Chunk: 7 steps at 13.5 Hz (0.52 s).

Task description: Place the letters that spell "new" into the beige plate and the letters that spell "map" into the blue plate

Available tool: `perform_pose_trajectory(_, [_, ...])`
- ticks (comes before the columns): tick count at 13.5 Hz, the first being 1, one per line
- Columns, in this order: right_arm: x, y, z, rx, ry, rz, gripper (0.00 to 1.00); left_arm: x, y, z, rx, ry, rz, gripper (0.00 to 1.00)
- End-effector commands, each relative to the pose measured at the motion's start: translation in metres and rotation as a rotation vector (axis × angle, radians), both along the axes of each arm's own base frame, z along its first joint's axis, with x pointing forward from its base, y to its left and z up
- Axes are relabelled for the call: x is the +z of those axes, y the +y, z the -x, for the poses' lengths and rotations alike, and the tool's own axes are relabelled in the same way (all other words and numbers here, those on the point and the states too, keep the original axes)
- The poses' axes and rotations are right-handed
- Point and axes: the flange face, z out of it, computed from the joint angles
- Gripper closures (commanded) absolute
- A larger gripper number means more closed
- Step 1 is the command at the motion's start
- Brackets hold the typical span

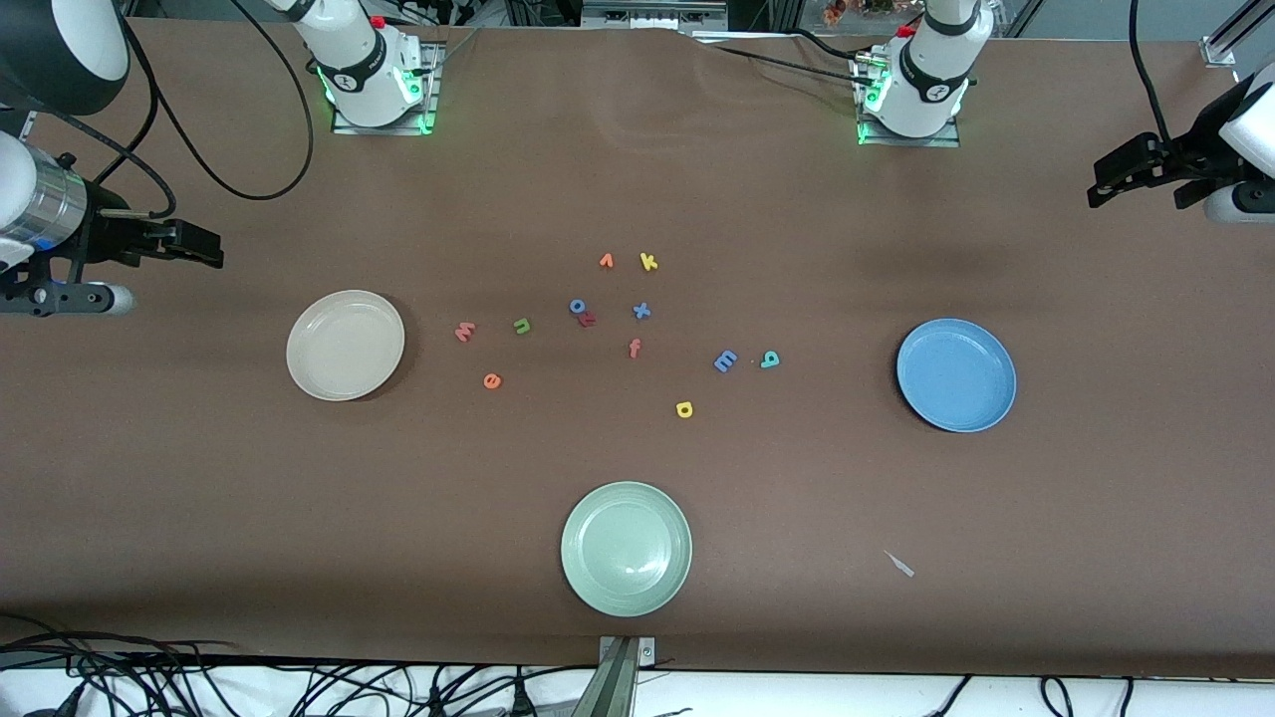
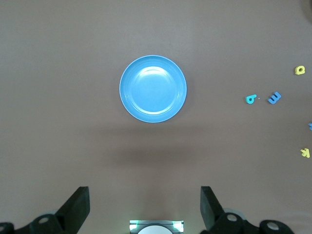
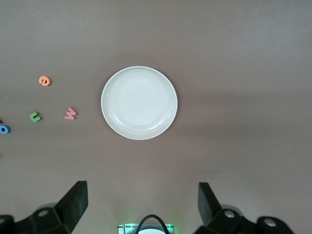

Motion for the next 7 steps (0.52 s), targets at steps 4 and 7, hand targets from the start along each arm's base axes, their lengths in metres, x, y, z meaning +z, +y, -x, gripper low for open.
perform_pose_trajectory(4, [-0.013, 0.039, -0.001, 0.093, 0.035, -0.028, 0.0, 0.007, -0.009, -0.002, -0.012, 0.005, -0.017, 0.0])
perform_pose_trajectory(7, [-0.031, 0.079, -0.001, 0.128, 0.067, -0.059, 0.0, 0.006, -0.005, -0.001, -0.006, 0.007, -0.018, 0.0])
